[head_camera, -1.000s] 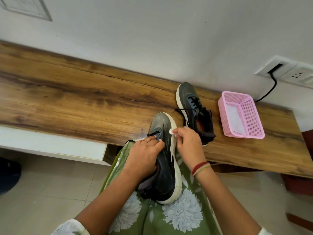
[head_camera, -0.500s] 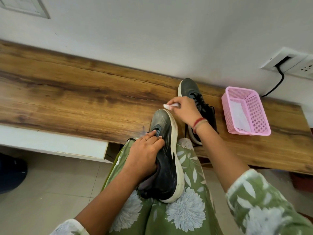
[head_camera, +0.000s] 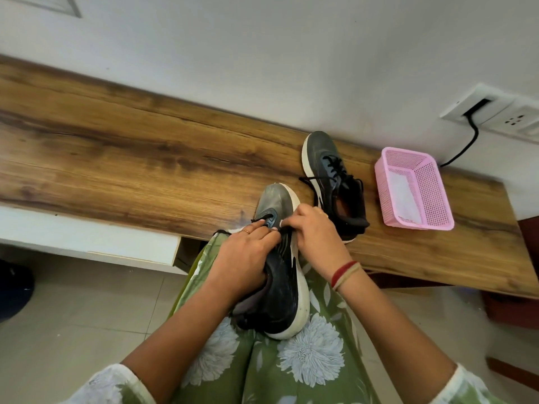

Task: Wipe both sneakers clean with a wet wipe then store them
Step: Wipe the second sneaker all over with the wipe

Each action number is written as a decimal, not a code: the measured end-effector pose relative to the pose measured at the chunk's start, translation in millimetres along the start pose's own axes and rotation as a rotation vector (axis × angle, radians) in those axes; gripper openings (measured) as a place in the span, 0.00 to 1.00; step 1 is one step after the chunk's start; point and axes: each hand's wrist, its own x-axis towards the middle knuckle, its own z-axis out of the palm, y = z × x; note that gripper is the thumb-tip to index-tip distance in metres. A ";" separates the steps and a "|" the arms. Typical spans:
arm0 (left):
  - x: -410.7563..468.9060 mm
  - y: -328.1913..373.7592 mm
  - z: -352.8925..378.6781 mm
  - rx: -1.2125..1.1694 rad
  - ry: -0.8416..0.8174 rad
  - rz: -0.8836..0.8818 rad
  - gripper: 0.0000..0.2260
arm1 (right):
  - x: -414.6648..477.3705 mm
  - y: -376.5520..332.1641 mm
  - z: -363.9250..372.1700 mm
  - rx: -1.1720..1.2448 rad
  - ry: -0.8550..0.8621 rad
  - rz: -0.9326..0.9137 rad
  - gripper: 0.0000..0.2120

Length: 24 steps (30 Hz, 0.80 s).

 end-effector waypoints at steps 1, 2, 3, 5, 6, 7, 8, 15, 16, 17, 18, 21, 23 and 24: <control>-0.4 -0.4 0.1 -0.001 -0.007 -0.003 0.18 | -2.4 -1.1 -3.3 0.043 -0.040 -0.010 0.15; -0.9 -0.5 0.2 0.001 -0.012 -0.009 0.18 | -2.1 -1.3 -7.1 0.103 -0.073 -0.008 0.14; -1.3 -0.5 0.2 0.001 -0.014 -0.018 0.19 | 1.0 -1.7 -12.0 0.177 -0.084 0.016 0.13; -1.1 -0.1 0.5 -0.006 -0.018 -0.032 0.18 | 15.7 0.0 -19.3 0.304 0.009 0.111 0.11; -0.9 0.2 0.4 -0.012 -0.023 -0.034 0.18 | 27.1 2.3 -20.2 0.311 0.092 0.147 0.10; -0.9 0.3 0.3 -0.017 -0.026 -0.034 0.18 | 39.7 4.1 -19.3 0.278 0.146 0.160 0.09; -0.7 -0.1 0.4 -0.019 -0.028 -0.035 0.17 | 52.4 5.9 -17.3 0.221 0.151 0.145 0.09; 1.5 -2.5 4.0 -0.014 -0.035 -0.044 0.18 | 59.3 5.3 -1.9 -0.216 -0.058 -0.059 0.12; 1.9 -2.0 3.6 -0.011 -0.033 -0.040 0.19 | 51.9 2.3 -0.6 -0.250 -0.067 -0.066 0.12; 1.9 -1.3 3.3 -0.007 -0.031 -0.035 0.20 | 44.5 -2.1 0.7 -0.272 -0.072 -0.059 0.12; 1.6 -0.6 2.9 -0.004 -0.026 -0.031 0.21 | 38.0 -6.4 1.0 -0.289 -0.078 -0.038 0.12; -0.1 -0.1 2.5 0.005 -0.015 -0.033 0.20 | 28.3 -14.8 -9.6 -0.248 -0.140 0.018 0.11; -2.1 -0.8 2.7 -0.002 -0.009 -0.039 0.19 | 30.3 -9.1 -24.5 0.005 -0.286 0.083 0.09; -2.8 -1.4 2.2 -0.003 -0.003 -0.046 0.19 | 31.9 -5.6 -32.0 0.227 -0.326 0.160 0.08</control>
